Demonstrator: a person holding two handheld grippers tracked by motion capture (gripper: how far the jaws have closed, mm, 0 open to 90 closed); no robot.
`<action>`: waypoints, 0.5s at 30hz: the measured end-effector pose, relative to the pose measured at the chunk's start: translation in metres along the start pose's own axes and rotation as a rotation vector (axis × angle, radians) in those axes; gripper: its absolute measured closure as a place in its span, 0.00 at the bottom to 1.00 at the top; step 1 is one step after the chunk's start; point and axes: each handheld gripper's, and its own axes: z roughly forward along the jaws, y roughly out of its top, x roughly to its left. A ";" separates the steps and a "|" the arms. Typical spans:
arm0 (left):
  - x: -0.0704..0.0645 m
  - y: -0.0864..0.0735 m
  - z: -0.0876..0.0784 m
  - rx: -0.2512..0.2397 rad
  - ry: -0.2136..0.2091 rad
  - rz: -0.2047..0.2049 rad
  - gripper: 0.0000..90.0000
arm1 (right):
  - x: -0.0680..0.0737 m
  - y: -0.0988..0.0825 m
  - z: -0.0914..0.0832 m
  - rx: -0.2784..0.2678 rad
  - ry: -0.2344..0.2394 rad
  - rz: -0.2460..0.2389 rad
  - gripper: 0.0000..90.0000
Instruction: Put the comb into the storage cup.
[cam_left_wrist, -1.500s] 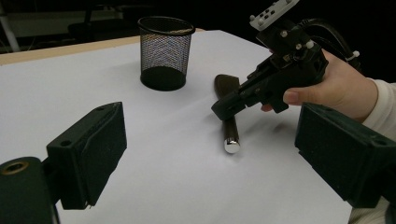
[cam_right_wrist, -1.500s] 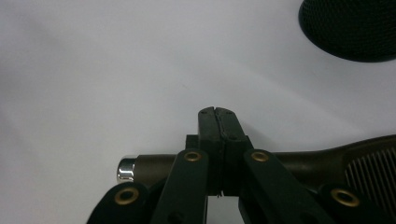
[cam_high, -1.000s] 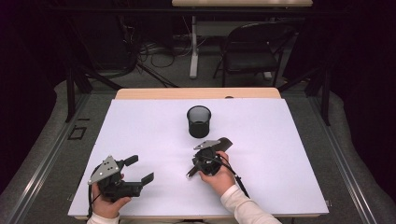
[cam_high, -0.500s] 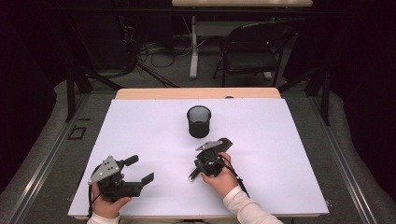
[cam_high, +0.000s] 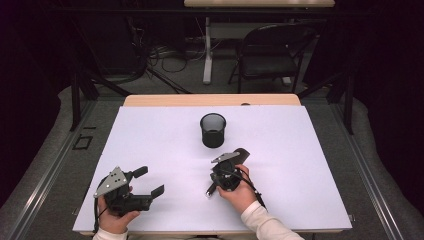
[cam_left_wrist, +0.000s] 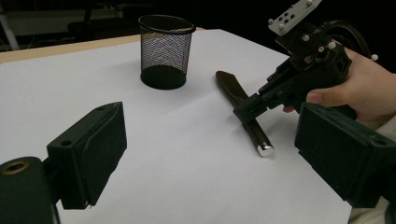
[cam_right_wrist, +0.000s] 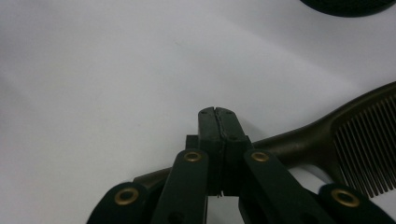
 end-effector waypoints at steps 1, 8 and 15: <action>0.000 0.000 0.000 0.000 0.000 0.000 0.10 | -0.001 -0.001 -0.001 -0.001 0.002 -0.001 1.00; -0.001 0.000 0.001 0.003 0.002 0.002 0.10 | -0.005 -0.009 -0.010 0.017 0.004 0.007 1.00; -0.001 0.000 0.001 0.003 0.003 0.002 0.10 | -0.007 -0.015 -0.017 0.025 0.004 0.007 1.00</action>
